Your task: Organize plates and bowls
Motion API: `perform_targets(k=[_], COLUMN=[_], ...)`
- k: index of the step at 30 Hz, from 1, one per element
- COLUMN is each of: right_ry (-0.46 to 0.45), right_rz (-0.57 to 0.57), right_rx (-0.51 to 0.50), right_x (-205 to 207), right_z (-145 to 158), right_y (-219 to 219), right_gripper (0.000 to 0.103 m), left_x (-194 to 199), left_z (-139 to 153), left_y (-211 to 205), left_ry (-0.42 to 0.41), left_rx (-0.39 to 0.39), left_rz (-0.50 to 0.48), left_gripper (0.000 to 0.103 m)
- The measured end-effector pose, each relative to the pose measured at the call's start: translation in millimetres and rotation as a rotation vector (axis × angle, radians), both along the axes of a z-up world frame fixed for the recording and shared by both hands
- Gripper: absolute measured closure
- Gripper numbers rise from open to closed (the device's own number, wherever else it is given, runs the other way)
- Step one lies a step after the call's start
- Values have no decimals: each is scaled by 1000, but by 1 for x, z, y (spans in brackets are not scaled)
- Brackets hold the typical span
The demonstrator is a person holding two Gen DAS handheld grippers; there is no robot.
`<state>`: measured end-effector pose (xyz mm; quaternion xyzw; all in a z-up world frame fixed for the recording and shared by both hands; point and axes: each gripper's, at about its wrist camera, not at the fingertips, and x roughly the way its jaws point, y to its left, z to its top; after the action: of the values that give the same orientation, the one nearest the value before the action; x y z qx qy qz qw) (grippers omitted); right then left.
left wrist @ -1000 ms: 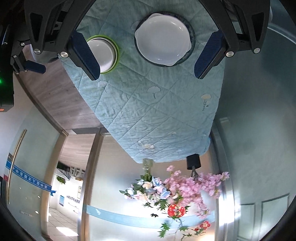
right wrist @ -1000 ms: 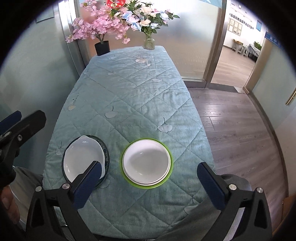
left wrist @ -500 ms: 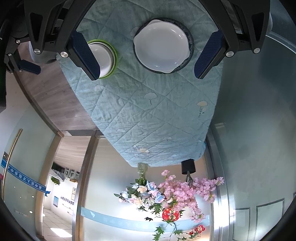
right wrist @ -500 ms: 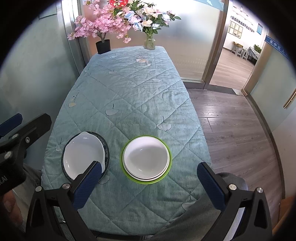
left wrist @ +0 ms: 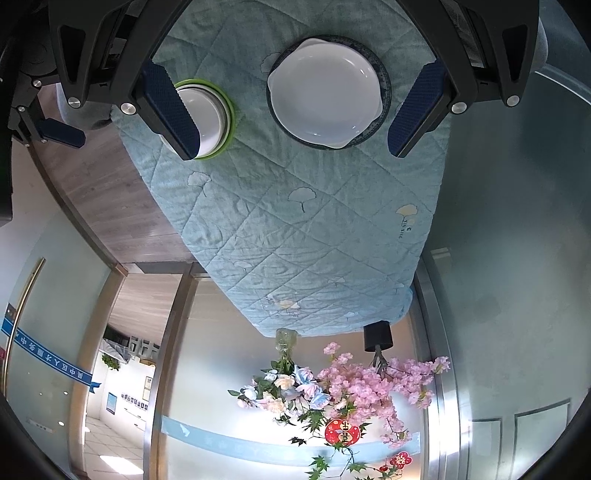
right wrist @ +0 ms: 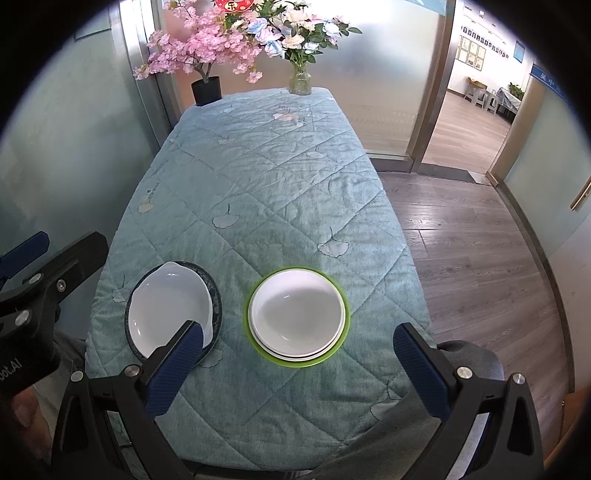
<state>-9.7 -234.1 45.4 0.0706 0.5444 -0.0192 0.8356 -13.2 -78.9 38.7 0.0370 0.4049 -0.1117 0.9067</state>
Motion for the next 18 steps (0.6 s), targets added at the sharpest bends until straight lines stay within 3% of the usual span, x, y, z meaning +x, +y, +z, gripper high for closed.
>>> perform_targets(k=[8, 18], right_ry=[31, -1], right_rz=[-33, -26], right_rx=[46, 33], right_x=[-6, -12], right_z=[-10, -12], right_y=[-11, -15], right_gripper=[1, 1], left_x=[9, 8], left_z=[-12, -13], left_y=[-3, -8], left_ry=[39, 46], left_rx=[-4, 17], left_rz=[-3, -7], left_gripper=[1, 1])
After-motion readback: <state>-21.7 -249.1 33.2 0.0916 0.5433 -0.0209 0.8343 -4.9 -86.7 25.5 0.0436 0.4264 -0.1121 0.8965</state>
